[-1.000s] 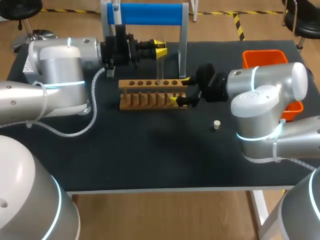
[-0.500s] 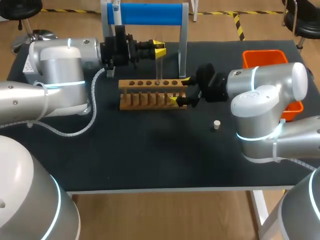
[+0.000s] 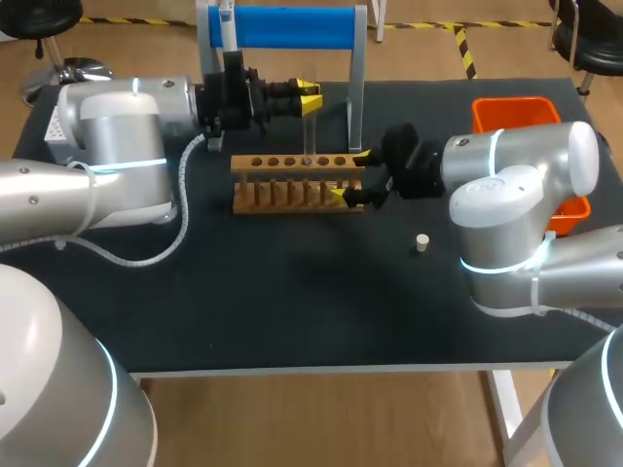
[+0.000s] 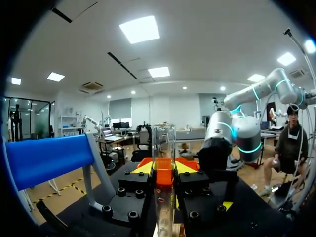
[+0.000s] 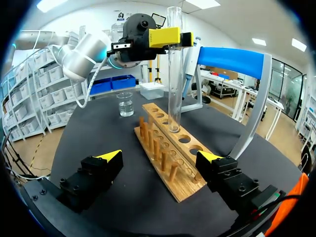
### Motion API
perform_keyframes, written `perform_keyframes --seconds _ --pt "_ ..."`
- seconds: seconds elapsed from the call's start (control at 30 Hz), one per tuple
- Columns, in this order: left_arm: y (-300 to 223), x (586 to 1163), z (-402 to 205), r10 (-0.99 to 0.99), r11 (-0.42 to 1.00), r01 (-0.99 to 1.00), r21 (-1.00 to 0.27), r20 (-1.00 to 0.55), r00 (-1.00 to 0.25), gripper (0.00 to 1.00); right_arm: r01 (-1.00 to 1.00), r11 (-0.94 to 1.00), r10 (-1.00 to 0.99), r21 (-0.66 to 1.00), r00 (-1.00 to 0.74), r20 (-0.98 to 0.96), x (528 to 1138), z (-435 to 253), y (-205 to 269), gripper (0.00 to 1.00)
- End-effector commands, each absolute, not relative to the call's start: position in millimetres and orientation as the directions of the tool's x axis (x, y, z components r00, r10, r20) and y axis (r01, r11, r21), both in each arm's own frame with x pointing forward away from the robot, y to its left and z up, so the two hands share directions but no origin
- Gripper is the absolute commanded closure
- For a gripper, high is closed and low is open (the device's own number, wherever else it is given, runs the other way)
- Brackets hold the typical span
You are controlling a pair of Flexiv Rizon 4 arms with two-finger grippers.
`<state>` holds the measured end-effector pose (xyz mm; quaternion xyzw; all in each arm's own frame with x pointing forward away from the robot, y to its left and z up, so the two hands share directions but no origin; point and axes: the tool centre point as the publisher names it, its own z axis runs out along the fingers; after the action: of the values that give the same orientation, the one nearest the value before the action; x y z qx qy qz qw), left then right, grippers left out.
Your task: Invert the test tube, pick up the pipette, mount the tip to pipette, aspirate from beaker and dispense into the tube, eject the tip, return the pipette, and cap with the stopper.
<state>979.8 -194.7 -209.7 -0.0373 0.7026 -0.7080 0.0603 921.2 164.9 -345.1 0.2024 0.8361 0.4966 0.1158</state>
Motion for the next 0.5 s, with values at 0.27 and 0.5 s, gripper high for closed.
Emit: perform_keyframes --seconds 0.27,0.5 --pt "-194.6 985.1 -216.7 -0.142 -0.004 0.027 -1.000 -0.026 -0.989 1.00 0.223 0.424 0.455 0.878 -0.890 0.006 920.3 -345.2 164.8 0.00" --pt "-193.0 986.9 -219.4 -0.151 -0.005 0.028 -1.000 -0.027 -0.988 1.00 0.223 0.424 0.455 0.878 -0.890 0.006 920.3 -345.2 164.8 0.00"
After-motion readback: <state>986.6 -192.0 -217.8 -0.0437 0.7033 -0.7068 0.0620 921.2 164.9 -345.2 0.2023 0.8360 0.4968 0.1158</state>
